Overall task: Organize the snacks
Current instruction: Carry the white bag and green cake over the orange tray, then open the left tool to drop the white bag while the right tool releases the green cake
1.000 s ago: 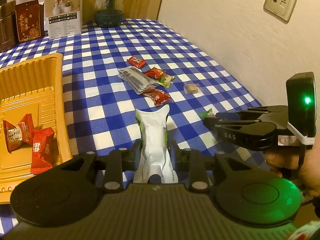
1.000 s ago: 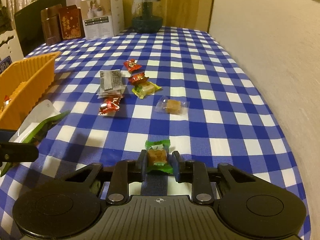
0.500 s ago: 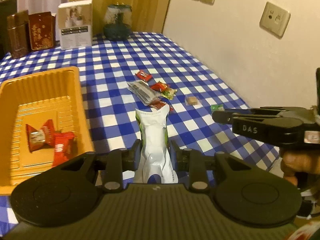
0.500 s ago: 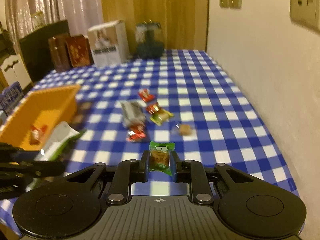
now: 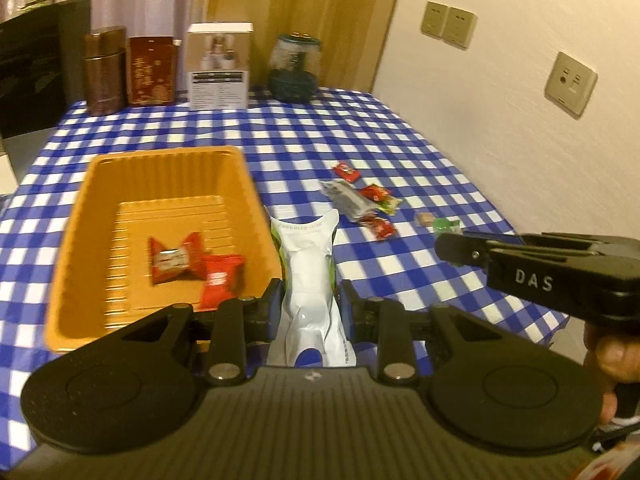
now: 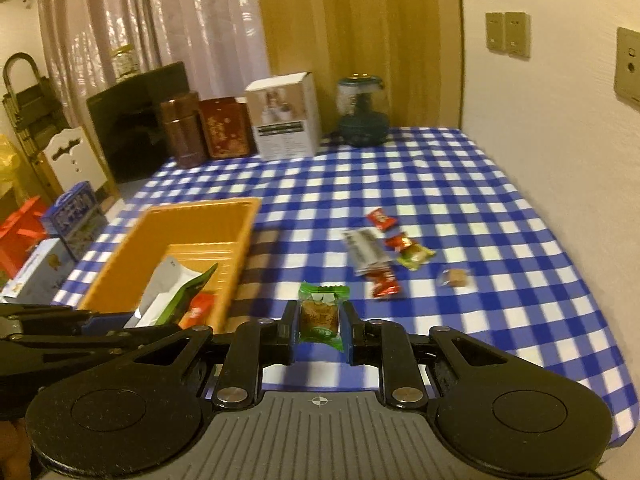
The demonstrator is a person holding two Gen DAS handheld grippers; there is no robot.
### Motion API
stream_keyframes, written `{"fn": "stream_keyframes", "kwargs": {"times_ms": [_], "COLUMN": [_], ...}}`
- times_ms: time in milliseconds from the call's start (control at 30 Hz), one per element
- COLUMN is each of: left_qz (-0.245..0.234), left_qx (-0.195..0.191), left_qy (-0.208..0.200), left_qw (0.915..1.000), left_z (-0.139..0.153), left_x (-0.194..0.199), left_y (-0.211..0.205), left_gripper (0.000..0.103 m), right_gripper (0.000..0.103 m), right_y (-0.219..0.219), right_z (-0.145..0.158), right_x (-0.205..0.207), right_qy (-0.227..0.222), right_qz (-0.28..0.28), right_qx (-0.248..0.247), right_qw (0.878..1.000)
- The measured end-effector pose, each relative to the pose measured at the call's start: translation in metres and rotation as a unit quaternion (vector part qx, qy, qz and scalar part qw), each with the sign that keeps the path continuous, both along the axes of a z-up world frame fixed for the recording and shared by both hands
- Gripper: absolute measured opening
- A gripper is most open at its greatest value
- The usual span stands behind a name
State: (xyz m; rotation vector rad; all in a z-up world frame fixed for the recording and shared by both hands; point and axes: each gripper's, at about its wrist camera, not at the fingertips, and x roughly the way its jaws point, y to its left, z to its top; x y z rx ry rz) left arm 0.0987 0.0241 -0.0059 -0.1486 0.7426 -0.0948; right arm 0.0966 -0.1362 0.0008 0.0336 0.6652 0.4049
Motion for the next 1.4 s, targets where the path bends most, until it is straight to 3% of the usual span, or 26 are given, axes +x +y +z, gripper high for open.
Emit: {"fn": "stream_keyframes", "kwargs": {"times_ms": [767,1400], "left_qz": [0.075,0.087], "left_qx": [0.015,0.011], "left_qy": [0.015,0.034], "left_qw": [0.9969,0.9955], "left_z": [0.018,-0.001], "left_x": [-0.027,0.015], "left_y": [0.094,0.123], "left_gripper": [0.026,0.026], "right_gripper": [0.021,0.021], "right_y": [0.083,0.117], "right_z": [0.024,0.002], "right_x": [-0.005,0.038], "right_qy": [0.002,0.034], "right_qz": [0.044,0.057], "right_qx": [0.021,0.03], "right_qw": [0.999,0.997]}}
